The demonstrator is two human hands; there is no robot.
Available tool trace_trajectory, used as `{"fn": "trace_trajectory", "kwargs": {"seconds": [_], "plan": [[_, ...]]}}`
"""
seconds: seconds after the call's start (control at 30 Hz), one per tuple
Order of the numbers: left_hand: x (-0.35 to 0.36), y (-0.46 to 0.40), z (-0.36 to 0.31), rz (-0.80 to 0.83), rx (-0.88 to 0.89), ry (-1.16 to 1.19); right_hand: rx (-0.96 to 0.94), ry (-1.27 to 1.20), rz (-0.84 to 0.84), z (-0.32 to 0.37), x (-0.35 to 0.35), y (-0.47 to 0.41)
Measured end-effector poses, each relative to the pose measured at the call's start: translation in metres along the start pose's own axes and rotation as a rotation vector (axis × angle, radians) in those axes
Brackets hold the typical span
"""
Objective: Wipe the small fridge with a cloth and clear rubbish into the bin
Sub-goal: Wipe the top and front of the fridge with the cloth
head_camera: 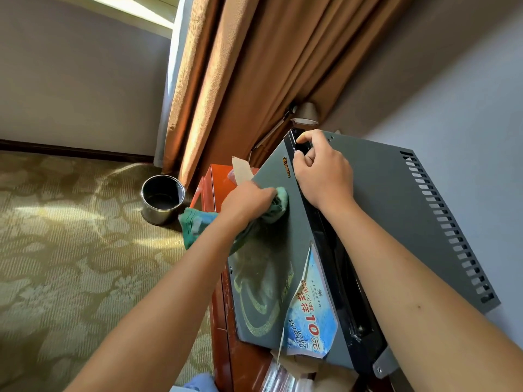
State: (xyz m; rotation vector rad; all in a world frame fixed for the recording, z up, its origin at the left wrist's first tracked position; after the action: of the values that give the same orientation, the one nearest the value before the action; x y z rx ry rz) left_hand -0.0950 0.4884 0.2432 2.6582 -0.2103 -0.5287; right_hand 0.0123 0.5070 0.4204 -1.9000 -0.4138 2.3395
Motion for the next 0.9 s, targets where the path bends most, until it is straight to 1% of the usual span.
{"fn": "trace_trajectory", "kwargs": {"seconds": [0.13, 0.23, 0.33, 0.4, 0.47, 0.53, 0.67, 0.77, 0.83, 0.9], "plan": [[-0.019, 0.0, -0.033, -0.136, 0.103, 0.144, -0.002, -0.004, -0.002, 0.0, 0.0, 0.0], [-0.019, 0.0, -0.017, -0.203, 0.085, 0.224, 0.005, -0.005, -0.004, -0.001, 0.0, 0.0], [-0.002, 0.008, 0.013, -0.143, 0.013, 0.116, 0.016, -0.009, -0.01, -0.002, 0.0, 0.0], [0.011, 0.021, 0.022, -0.103, 0.019, 0.029, 0.012, -0.009, -0.01, -0.001, 0.0, 0.0], [0.016, 0.031, 0.017, -0.096, 0.062, -0.02, 0.01, -0.007, -0.01, -0.001, 0.0, 0.0], [0.009, 0.034, 0.0, -0.109, 0.116, 0.002, 0.011, -0.002, -0.01, -0.001, 0.0, 0.0], [-0.007, 0.028, -0.022, -0.194, 0.167, 0.155, 0.008, 0.001, -0.013, -0.001, 0.0, 0.001], [-0.001, 0.022, 0.003, -0.202, 0.095, 0.177, 0.025, -0.009, -0.016, -0.002, 0.0, 0.0], [0.012, 0.025, 0.026, -0.146, 0.019, 0.09, 0.029, -0.014, -0.015, -0.003, 0.0, 0.001], [0.026, 0.034, 0.037, -0.073, -0.004, 0.002, 0.028, -0.013, -0.011, -0.003, 0.0, 0.001]]}}
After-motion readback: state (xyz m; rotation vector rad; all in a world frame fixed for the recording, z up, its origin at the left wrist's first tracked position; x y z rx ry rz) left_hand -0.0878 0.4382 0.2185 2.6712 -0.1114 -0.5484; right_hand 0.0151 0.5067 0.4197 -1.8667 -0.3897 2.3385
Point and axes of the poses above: each hand's wrist, its own y-axis away from the middle knuckle, its own x-axis out of the palm, z = x × y, the point moved 10 cm from there along -y, towards the middle knuckle, and after that the axes turned 1 degree about y, right-handed, at the moved point
